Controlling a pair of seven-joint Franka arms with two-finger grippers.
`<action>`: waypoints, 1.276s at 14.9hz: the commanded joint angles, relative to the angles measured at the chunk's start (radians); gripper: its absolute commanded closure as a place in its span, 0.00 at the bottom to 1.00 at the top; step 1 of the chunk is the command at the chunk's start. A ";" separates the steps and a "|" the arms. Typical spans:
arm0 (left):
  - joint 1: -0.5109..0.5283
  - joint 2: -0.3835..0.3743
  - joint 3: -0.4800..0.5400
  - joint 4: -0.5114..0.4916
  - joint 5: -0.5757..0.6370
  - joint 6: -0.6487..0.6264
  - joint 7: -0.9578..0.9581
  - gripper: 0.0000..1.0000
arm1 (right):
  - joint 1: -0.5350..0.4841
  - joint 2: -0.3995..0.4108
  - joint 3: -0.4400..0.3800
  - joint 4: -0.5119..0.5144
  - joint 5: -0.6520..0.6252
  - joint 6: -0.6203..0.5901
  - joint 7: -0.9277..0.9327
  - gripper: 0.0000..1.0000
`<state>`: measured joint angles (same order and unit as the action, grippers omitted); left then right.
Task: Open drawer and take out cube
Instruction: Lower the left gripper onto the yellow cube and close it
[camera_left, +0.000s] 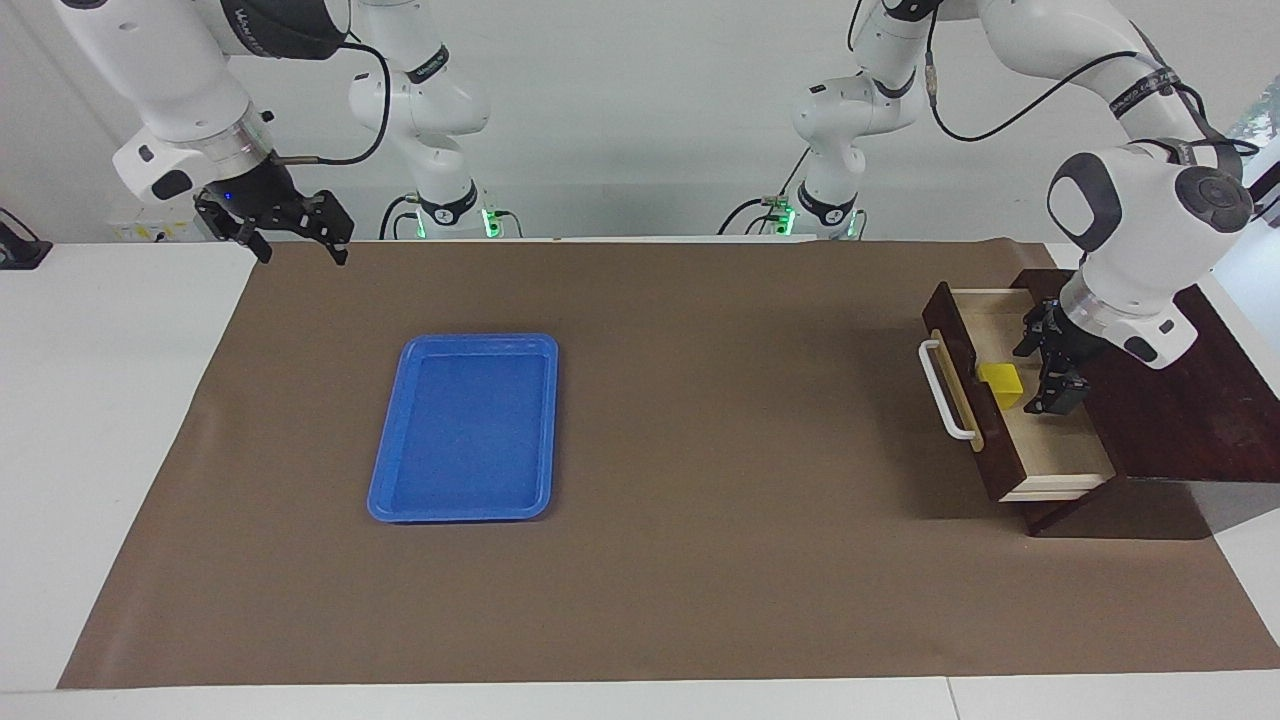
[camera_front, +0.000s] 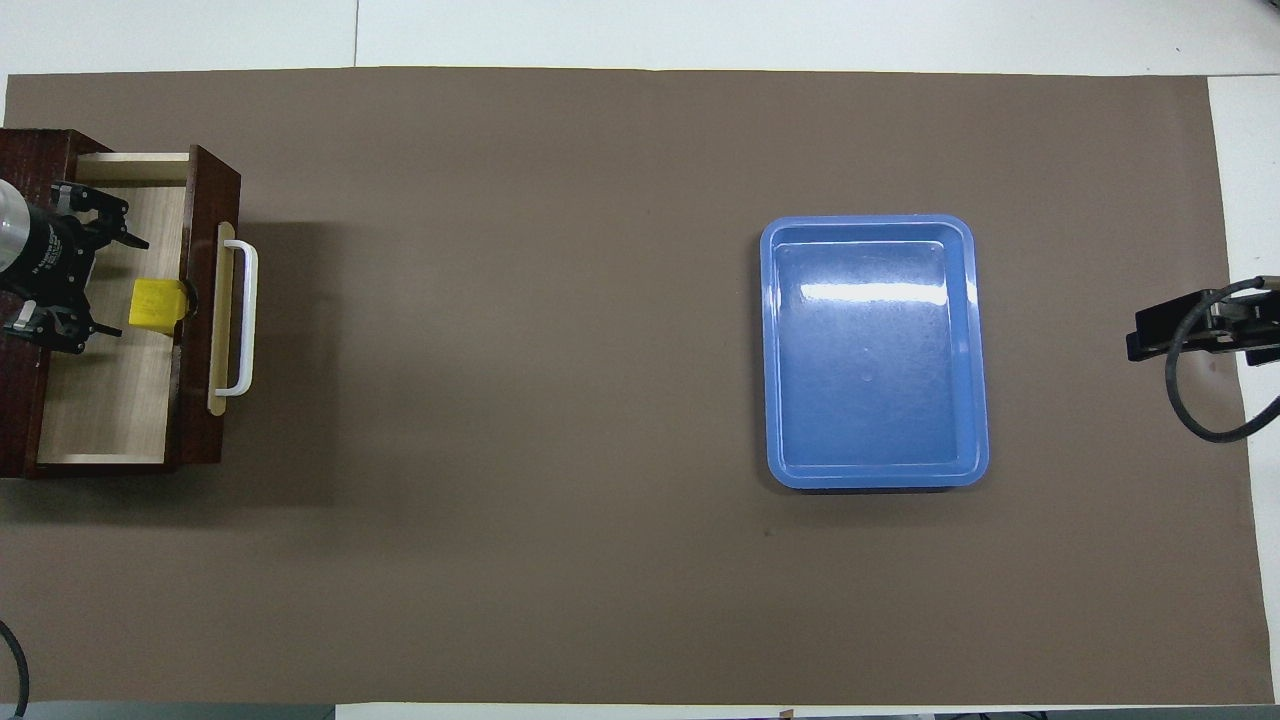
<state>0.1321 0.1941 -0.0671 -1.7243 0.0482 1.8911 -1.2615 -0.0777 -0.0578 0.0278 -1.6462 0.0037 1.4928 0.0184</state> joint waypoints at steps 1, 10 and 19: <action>0.006 -0.019 -0.008 -0.035 0.016 0.014 -0.051 0.00 | 0.001 -0.010 -0.002 -0.006 -0.016 -0.009 -0.012 0.00; -0.008 -0.048 -0.008 -0.116 0.016 0.059 -0.096 0.00 | 0.001 -0.010 -0.002 -0.006 -0.016 -0.009 -0.012 0.00; -0.008 -0.036 -0.010 -0.080 0.013 0.062 -0.184 1.00 | 0.001 -0.011 0.000 -0.006 -0.016 -0.009 -0.012 0.00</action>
<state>0.1301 0.1783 -0.0787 -1.7991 0.0485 1.9364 -1.3716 -0.0777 -0.0578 0.0278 -1.6462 0.0037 1.4928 0.0184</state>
